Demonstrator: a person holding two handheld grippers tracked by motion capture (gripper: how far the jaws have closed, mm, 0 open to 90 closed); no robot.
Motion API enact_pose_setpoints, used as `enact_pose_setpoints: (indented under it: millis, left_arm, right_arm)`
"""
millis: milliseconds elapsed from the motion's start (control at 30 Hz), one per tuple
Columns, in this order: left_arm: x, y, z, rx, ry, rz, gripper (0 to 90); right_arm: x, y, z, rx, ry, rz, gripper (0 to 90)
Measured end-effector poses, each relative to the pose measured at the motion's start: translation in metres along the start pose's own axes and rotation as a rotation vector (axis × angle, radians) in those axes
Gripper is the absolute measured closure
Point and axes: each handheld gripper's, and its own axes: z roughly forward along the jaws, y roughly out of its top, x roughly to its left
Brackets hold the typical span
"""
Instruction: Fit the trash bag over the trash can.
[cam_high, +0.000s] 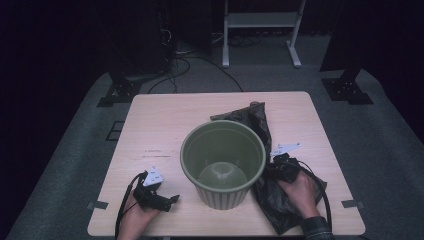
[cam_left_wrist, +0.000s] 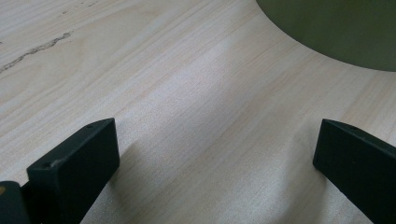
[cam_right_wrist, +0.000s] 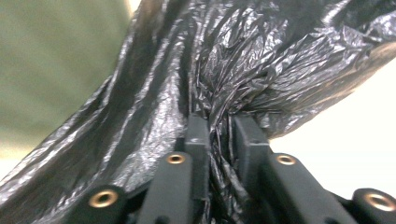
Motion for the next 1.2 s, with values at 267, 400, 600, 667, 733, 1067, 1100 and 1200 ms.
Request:
enact_pose_setpoints:
  millis: [267, 400, 600, 667, 733, 1067, 1100, 1200]
  left_arm:
    - [0.0, 0.0, 0.0, 0.0, 0.0, 0.0, 0.0]
    - [0.0, 0.0, 0.0, 0.0, 0.0, 0.0, 0.0]
    - [0.0, 0.0, 0.0, 0.001, 0.001, 0.0, 0.0]
    - [0.0, 0.0, 0.0, 0.001, 0.001, 0.001, 0.0]
    - [0.0, 0.0, 0.0, 0.001, 0.001, 0.001, 0.0]
    - [0.0, 0.0, 0.0, 0.001, 0.002, 0.001, 0.0]
    - [0.0, 0.0, 0.0, 0.001, 0.002, 0.001, 0.0]
    - [0.0, 0.0, 0.0, 0.001, 0.002, 0.0, 0.0]
  right_arm:
    - [0.006, -0.015, -0.014, 0.027, 0.101, -0.04, 84.0]
    - [0.013, -0.019, -0.021, 0.058, 0.108, -0.062, 78.4]
    - [0.015, -0.017, -0.019, 0.048, 0.128, -0.018, 44.8]
    - [0.015, -0.014, -0.017, 0.046, 0.138, 0.016, 32.4]
    - [0.016, -0.012, -0.015, 0.04, 0.141, 0.033, 24.1]
    - [0.031, 0.001, 0.003, 0.042, 0.024, 0.034, 13.3]
    - [0.032, 0.001, 0.005, 0.047, 0.018, 0.028, 13.3]
    - [0.036, 0.003, 0.008, 0.051, -0.016, 0.006, 16.0]
